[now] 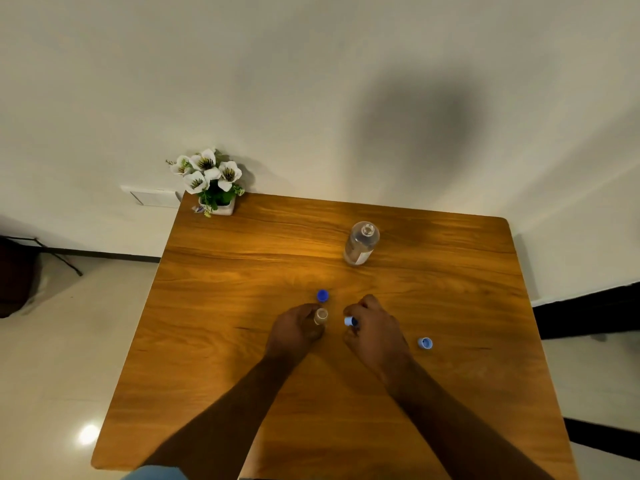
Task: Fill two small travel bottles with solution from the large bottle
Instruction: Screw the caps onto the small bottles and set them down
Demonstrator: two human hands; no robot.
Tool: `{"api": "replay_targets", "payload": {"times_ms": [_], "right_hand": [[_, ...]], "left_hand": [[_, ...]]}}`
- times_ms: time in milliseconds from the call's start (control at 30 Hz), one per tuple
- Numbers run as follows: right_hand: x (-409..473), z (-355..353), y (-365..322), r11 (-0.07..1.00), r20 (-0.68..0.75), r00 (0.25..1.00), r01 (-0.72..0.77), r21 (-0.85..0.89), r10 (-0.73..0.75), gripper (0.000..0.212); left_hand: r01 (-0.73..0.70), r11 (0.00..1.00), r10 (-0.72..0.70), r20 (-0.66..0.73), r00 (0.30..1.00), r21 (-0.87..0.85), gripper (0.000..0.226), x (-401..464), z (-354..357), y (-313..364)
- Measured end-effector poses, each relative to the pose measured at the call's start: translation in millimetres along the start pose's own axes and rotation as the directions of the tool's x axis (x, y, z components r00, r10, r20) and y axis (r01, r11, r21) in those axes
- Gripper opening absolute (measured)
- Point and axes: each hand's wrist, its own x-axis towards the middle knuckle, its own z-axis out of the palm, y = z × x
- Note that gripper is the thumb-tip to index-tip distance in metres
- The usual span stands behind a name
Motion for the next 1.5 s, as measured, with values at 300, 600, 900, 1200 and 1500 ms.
{"api": "replay_targets", "payload": {"times_ms": [300,600,900,1200,1500], "right_hand": [[-45.6,-86.0,10.8,0.902,-0.273,0.962,0.116,0.417,0.002,0.032],[-58.2,-235.5,-14.2,0.823,-0.498,0.855,0.383,0.420,-0.144,0.022],[-101.4,-406.4,-56.8,0.792,-0.674,0.648,0.591,0.153,-0.353,0.030],[-158.3,-518.1,-109.4,0.710,-0.523,0.531,0.667,-0.228,-0.667,0.029],[-189.6,-545.1,-136.6,0.672,-0.338,0.581,0.629,-0.390,-0.740,0.033]], "left_hand": [[-0.217,0.972,0.202,-0.155,0.967,-0.086,0.042,-17.1,-33.0,80.0],[-0.523,0.845,0.479,-0.278,0.833,-0.111,0.028,-22.1,-71.6,219.7],[-0.731,0.678,0.660,-0.376,0.650,-0.073,0.010,-58.0,-131.7,367.8],[-0.845,0.524,0.756,-0.399,0.519,-0.106,0.013,-106.4,-166.0,451.3],[-0.873,0.475,0.764,-0.440,0.472,-0.111,0.005,-125.7,-170.3,466.9]]}}
